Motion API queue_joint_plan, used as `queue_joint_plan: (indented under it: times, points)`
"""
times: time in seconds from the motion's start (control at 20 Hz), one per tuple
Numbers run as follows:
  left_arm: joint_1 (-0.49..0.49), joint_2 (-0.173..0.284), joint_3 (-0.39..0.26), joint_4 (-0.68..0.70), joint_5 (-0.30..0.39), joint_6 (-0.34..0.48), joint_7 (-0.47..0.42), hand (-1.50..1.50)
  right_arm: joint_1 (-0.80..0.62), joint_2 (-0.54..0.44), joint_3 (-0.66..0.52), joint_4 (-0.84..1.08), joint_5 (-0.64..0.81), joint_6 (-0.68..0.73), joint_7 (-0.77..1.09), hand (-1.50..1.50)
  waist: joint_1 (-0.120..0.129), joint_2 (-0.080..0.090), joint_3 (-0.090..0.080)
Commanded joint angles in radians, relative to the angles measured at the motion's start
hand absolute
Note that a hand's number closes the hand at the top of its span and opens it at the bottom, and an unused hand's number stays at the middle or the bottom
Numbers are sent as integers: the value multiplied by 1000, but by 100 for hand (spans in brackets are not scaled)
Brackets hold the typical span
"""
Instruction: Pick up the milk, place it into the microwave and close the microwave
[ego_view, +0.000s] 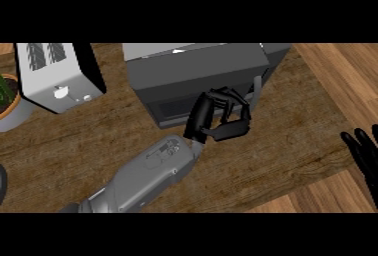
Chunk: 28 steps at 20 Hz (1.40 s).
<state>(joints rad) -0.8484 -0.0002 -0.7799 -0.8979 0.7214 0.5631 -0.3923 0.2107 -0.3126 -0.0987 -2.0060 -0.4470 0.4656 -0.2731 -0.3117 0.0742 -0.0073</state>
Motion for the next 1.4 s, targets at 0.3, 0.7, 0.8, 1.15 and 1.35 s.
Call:
queue_joint_plan:
  times: [0.3, 0.7, 0.8, 1.15, 1.35]
  points:
    - [-90, 0, 45, 120, 93, -15, -78, 150, -34, -36, -7, -59, -57, 5, 50, -150, -42, 12, 1]
    - [-101, 0, 38, 142, 141, -34, -143, 150, -64, -55, -21, -51, -99, 2, 75, -150, -45, 25, 4]
    - [-118, 0, 46, 146, 155, -31, -149, 150, -65, -62, -16, -61, -107, 4, 87, -150, -47, 21, 4]
    - [-114, 0, 32, 177, 179, -27, -193, 150, -68, -80, -43, -80, -144, -7, 108, -150, -62, 18, 5]
    - [-117, 0, 30, 182, 199, -38, -215, 150, -80, -96, -54, -78, -162, -10, 126, -150, -58, 23, 4]
